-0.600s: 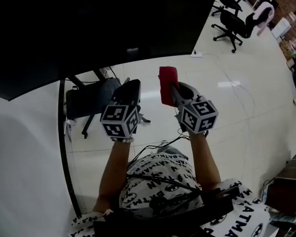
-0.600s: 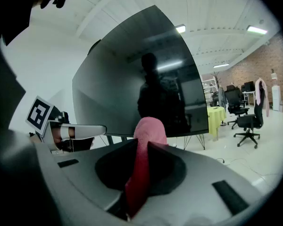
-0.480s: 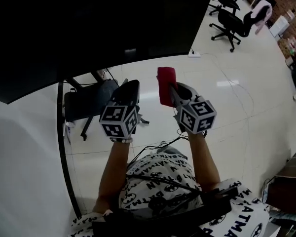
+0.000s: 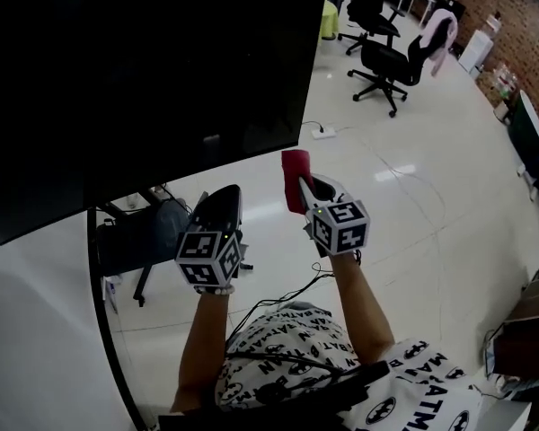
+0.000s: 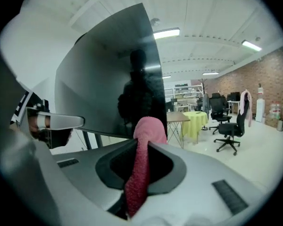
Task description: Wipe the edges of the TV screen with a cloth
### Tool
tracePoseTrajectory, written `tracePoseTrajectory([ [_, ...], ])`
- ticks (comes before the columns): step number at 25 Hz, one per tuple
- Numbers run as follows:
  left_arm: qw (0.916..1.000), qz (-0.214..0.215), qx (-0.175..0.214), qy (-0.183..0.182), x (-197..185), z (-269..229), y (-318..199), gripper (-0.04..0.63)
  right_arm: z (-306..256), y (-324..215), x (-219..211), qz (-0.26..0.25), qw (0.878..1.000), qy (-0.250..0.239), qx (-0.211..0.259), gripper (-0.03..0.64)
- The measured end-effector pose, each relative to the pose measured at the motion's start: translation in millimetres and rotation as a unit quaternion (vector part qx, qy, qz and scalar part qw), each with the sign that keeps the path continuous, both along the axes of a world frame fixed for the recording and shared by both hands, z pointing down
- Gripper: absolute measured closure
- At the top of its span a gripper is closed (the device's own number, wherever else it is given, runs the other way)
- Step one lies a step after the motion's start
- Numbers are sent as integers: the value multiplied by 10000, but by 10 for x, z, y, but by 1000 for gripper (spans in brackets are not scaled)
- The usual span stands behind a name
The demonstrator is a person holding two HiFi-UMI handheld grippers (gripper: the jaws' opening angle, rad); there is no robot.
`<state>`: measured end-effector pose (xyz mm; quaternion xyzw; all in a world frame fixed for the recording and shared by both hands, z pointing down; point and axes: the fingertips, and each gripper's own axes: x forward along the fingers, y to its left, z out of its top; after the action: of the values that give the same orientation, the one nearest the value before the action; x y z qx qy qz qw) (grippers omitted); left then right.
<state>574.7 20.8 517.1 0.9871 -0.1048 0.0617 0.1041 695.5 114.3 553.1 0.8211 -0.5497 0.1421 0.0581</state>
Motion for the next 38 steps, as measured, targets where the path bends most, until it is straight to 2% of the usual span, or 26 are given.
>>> tracePoseTrajectory([
  [3,10000,12,-3,8,125,17,77,589,99,37,411,397,9988,168,-219,563],
  [7,10000,-66,-27,28,169,5,138,589,62,-32,831,925,9948,385,-179,563],
  [13,9997,-251,14,43,153,-4,65,589,-42,-459,876,694,9960,566,-6,563],
  [17,9995,-300,9,70,70,-20,2,589,-87,-426,1069,931,9937,612,86,561],
  [22,9997,-219,62,96,57,-107,-69,589,-302,-483,999,800,9930,810,319,561],
  [26,9997,-44,219,139,121,-290,-168,589,-635,-530,1070,1014,9872,1113,532,561],
  [30,9995,200,201,123,141,-467,-201,589,-1060,-504,1074,1181,9785,1501,775,561],
  [34,9980,344,524,16,177,-926,-232,589,-1693,-578,998,1202,9690,1871,1072,563],
  [38,9945,373,892,399,271,-1592,-205,589,-2326,-544,1017,1192,9583,2264,1271,561],
])
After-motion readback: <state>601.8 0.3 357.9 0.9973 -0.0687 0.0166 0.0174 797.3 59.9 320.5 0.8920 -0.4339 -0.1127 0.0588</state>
